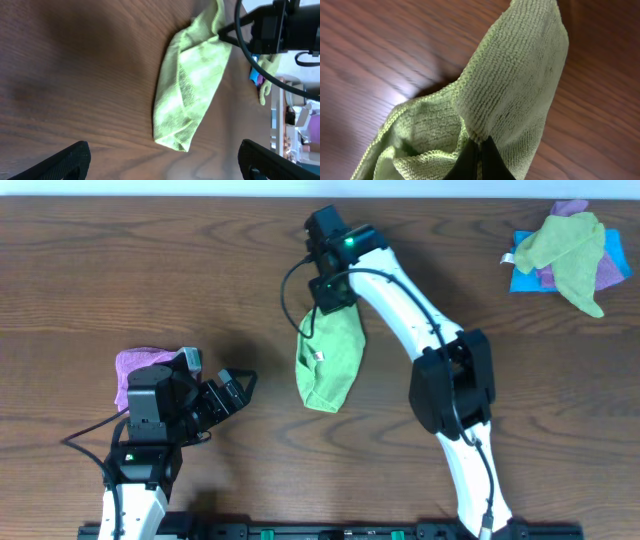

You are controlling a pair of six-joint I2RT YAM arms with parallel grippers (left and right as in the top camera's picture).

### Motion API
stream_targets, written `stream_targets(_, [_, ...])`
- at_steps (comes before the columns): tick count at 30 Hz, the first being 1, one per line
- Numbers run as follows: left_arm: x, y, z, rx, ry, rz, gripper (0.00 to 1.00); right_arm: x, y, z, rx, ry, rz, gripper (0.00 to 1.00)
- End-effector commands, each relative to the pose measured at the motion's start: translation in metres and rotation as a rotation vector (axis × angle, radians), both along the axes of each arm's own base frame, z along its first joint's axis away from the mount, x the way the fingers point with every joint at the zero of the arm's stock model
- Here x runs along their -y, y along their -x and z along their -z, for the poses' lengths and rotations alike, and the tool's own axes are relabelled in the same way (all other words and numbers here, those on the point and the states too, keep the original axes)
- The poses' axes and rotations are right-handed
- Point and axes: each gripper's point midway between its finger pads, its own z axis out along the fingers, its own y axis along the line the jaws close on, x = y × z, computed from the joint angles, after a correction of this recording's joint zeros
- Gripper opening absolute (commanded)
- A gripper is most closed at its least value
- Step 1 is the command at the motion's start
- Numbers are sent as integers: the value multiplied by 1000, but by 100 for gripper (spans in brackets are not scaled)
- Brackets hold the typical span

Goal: Fold the cloth

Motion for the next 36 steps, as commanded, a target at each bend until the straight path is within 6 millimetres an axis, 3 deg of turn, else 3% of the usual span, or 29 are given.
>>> stream_targets(1, [-5,-7,-7,25,-26,-30,95,16,-4,-1,-8,16,32,1])
stream_targets(4, [-7,-8,-7,25,-32,-35,96,36,-8,0,-18,49,66,5])
stream_targets(7, [-8,-8,-6,25,-39,-43,95,59,-15,0,-12,83,109,33])
stream_targets(8, [-9,-9,-6,25,-41,-46,95,64,-16,0,-13,86,119,49])
stream_targets(9, [-9,-9,-6,25,-44,-48,95,69,-18,0,-16,87,130,57])
stream_targets(12, [-10,-11,-6,31,-46,-51,95,67,-9,0,-75,29,131,64])
stream_targets(18, [-8,-18,6,-26,-17,-66,96,43,47,-12,-272,-39,76,62])
stream_targets(23, [4,-25,8,-79,13,-18,96,21,81,-16,-363,-38,20,57])
stream_targets(28, [18,-40,-14,-56,-32,57,96,2,98,-17,-400,-50,-23,45])
stream_targets(36, [18,-40,-31,-77,-175,89,96,-10,105,-13,-433,-100,-33,44])
